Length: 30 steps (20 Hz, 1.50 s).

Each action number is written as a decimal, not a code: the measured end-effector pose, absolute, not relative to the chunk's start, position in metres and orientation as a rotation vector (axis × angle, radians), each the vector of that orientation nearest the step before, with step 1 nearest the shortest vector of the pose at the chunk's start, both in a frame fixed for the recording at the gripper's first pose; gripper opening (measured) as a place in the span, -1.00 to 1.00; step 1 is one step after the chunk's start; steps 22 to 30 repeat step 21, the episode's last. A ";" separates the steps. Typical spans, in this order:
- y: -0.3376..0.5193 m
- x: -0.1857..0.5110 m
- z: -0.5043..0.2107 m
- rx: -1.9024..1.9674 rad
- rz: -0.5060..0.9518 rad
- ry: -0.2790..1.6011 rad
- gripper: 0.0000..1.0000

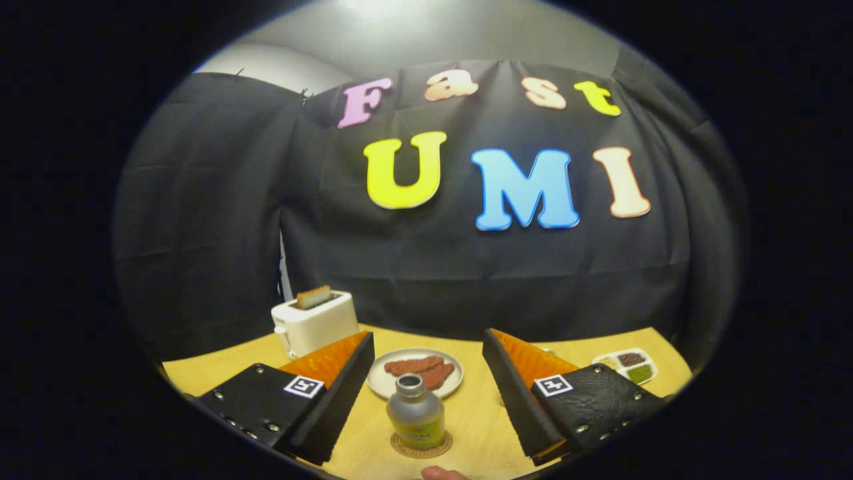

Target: Take the bottle from table, then pour the juice into the cup, finally place the bottle on the coaster

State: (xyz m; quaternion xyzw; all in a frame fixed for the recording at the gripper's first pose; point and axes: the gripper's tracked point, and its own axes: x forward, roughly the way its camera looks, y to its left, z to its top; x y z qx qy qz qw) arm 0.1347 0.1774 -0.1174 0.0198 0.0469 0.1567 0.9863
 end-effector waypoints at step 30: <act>0.015 0.086 0.072 0.009 0.074 0.024 0.98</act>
